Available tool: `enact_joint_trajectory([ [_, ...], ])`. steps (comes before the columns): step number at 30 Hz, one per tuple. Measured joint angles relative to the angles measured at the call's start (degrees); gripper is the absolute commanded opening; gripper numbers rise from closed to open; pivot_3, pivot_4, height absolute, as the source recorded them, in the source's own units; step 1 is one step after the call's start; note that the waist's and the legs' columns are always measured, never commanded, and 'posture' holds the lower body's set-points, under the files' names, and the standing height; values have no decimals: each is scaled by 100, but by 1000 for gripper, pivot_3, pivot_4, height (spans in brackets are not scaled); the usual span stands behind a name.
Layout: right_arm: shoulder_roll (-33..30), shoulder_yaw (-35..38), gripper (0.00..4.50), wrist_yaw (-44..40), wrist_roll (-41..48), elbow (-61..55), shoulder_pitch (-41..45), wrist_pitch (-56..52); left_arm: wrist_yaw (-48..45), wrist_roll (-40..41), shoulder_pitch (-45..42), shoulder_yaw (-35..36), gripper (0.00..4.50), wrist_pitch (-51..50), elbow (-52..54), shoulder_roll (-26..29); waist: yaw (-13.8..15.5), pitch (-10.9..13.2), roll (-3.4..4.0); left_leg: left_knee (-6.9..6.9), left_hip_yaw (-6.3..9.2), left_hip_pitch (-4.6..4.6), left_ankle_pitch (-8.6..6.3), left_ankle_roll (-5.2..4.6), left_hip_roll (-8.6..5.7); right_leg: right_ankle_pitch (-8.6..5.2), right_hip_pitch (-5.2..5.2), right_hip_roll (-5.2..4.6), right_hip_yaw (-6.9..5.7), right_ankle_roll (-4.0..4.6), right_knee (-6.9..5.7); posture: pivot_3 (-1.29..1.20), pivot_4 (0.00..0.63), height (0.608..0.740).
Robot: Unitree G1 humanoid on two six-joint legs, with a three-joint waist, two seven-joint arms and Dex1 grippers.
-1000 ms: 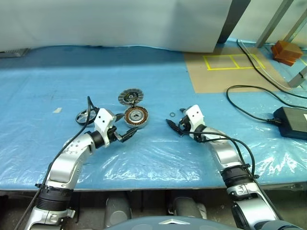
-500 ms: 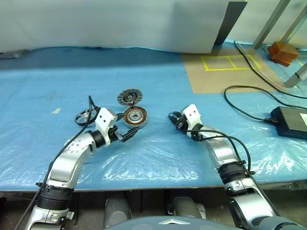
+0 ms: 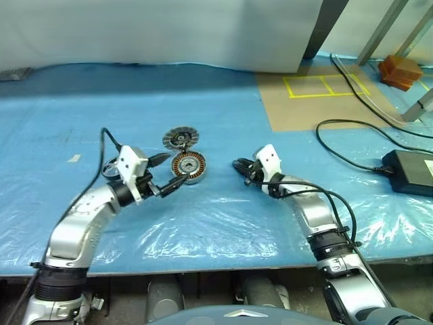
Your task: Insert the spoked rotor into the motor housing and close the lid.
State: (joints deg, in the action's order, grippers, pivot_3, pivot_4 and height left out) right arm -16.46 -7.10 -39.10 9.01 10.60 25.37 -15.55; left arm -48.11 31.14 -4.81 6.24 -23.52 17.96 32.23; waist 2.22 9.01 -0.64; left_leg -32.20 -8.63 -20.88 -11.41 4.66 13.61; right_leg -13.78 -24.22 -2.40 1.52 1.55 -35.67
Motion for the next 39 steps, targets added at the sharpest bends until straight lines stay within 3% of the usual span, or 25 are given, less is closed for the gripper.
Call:
enact_joint_trajectory([
  [5, -36, -281, 557, -742, 355, -706, 643, -596, -415, -67, 500, -2, 4500, -38, -32, 406, 23, 1, 2, 15, 3, -1, -6, 10, 8, -1, 2, 5, -9, 0, 21, 0, 150, 740],
  [11, 244, -683, 557, -1278, 332, 164, 1139, -590, -362, -311, 528, -6, 4500, 257, -248, 344, 31, 2, 3, -8, 4, -1, -6, 9, 8, -1, 5, -3, -12, 1, 0, 0, 150, 740],
  [20, 715, -883, 557, -1512, -33, 1724, 1787, 35, -81, -402, 753, -78, 4500, 380, -169, 4, 18, 1, 2, -10, 4, -4, -5, 8, 11, 1, 4, -1, -14, 5, -6, 0, 150, 740],
  [39, 982, -915, 557, -1473, -570, 3045, 2206, 912, 211, -613, 785, -173, 4500, 549, -155, -163, 25, 1, 2, -33, 4, -3, -3, 4, 16, 7, 5, -3, -17, 15, -21, 0, 150, 740],
])
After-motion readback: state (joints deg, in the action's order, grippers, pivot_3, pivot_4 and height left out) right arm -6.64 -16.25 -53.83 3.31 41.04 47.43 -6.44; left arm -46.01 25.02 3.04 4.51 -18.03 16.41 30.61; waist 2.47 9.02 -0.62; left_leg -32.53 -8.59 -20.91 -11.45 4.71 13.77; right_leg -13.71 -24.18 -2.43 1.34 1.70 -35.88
